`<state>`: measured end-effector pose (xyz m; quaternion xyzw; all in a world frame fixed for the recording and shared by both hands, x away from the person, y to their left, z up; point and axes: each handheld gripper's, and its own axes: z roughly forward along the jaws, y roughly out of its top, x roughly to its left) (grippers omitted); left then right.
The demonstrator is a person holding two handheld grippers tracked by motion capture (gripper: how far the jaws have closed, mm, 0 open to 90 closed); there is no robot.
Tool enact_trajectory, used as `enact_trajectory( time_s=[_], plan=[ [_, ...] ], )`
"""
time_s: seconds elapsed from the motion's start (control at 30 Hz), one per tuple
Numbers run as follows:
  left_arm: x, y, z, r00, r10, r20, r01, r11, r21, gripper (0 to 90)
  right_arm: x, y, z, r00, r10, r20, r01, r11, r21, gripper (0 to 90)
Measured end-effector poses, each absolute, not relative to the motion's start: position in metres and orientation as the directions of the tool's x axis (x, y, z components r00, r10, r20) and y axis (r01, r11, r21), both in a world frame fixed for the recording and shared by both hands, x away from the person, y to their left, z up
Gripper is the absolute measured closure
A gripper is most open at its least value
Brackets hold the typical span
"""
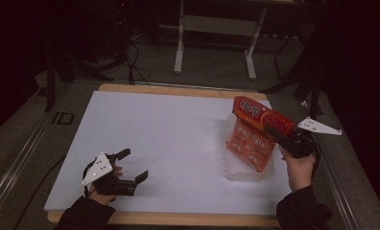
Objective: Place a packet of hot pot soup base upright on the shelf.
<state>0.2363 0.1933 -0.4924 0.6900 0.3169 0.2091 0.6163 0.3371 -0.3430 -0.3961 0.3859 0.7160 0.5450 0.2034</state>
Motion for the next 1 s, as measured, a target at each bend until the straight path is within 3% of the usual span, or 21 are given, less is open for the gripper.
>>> enact_trajectory(
  time_s=[0.17,0.33,0.4,0.47,0.53,0.77,1.0],
  plan=[
    [0.237,0.194,-0.494,0.711,0.694,-0.112,0.188,-0.034,0.981,2.1,0.341,-0.348,-0.398,-0.56,0.823,0.098,0.325,0.109,0.939,84.6],
    [0.237,0.195,-0.493,0.712,0.692,-0.122,0.188,-0.02,0.982,2.1,0.343,-0.355,-0.399,-0.511,0.855,0.086,0.341,0.11,0.933,74.3],
    [0.237,0.195,-0.493,0.712,0.69,-0.128,0.192,-0.016,0.981,2.1,0.343,-0.358,-0.399,-0.482,0.873,0.08,0.343,0.104,0.934,65.7],
    [0.237,0.195,-0.493,0.713,0.689,-0.13,0.194,-0.016,0.981,2.1,0.344,-0.363,-0.4,-0.462,0.879,0.119,0.369,0.069,0.927,50.5],
    [0.237,0.195,-0.492,0.713,0.689,-0.129,0.194,-0.016,0.981,2.1,0.343,-0.366,-0.401,-0.445,0.884,0.141,0.398,0.054,0.916,42.9],
    [0.237,0.194,-0.492,0.714,0.688,-0.129,0.193,-0.015,0.981,2.1,0.333,-0.365,-0.402,-0.375,0.925,0.057,0.391,0.102,0.915,14.1],
    [0.236,0.195,-0.491,0.714,0.688,-0.129,0.193,-0.017,0.981,2.2,0.319,-0.37,-0.403,-0.308,0.951,0.01,0.376,0.112,0.92,14.0]
  ],
)
